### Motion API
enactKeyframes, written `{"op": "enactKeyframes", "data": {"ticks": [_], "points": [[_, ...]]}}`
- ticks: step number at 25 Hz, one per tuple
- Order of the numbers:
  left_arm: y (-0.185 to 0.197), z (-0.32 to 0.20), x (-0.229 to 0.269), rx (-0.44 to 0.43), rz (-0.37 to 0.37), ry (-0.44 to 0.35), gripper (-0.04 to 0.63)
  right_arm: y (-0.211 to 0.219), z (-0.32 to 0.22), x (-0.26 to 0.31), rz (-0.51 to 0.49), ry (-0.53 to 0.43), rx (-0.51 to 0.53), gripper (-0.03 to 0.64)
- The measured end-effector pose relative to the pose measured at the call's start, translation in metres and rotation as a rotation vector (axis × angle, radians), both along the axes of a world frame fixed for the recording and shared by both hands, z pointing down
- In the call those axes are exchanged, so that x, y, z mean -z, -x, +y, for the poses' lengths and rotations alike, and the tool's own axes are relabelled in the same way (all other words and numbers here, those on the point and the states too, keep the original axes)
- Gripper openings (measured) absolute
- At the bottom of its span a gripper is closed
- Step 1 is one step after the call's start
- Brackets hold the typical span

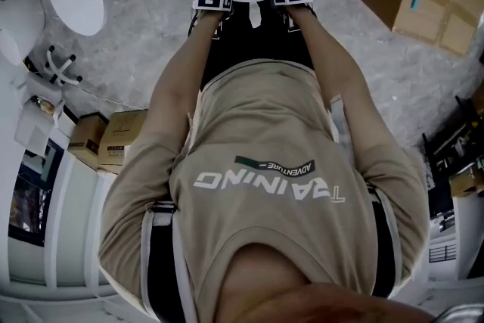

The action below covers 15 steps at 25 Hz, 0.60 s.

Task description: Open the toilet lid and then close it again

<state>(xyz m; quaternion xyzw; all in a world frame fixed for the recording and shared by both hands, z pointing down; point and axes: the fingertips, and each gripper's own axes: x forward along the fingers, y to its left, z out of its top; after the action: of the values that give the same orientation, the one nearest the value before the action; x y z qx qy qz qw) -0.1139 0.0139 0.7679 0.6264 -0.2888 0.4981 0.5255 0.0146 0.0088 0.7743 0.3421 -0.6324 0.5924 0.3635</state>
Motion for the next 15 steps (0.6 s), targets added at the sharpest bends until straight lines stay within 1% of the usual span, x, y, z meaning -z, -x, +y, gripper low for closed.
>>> {"op": "enactKeyframes", "data": {"ticks": [4,10,13,15], "points": [[0.001,0.000,-0.022,0.033,-0.009,0.000,0.002,0.000,0.001,-0.020,0.018,-0.013,-0.026,0.011],[0.000,0.009,-0.051,0.034,-0.032,0.000,0.002,-0.002,0.009,-0.049,0.055,-0.025,-0.029,0.011],[0.001,0.009,-0.065,-0.001,-0.042,-0.013,0.002,0.000,0.009,-0.063,0.065,-0.029,-0.031,0.011],[0.000,0.009,-0.075,-0.042,-0.048,-0.016,0.002,-0.001,0.012,-0.074,0.062,0.000,-0.039,0.011]]}}
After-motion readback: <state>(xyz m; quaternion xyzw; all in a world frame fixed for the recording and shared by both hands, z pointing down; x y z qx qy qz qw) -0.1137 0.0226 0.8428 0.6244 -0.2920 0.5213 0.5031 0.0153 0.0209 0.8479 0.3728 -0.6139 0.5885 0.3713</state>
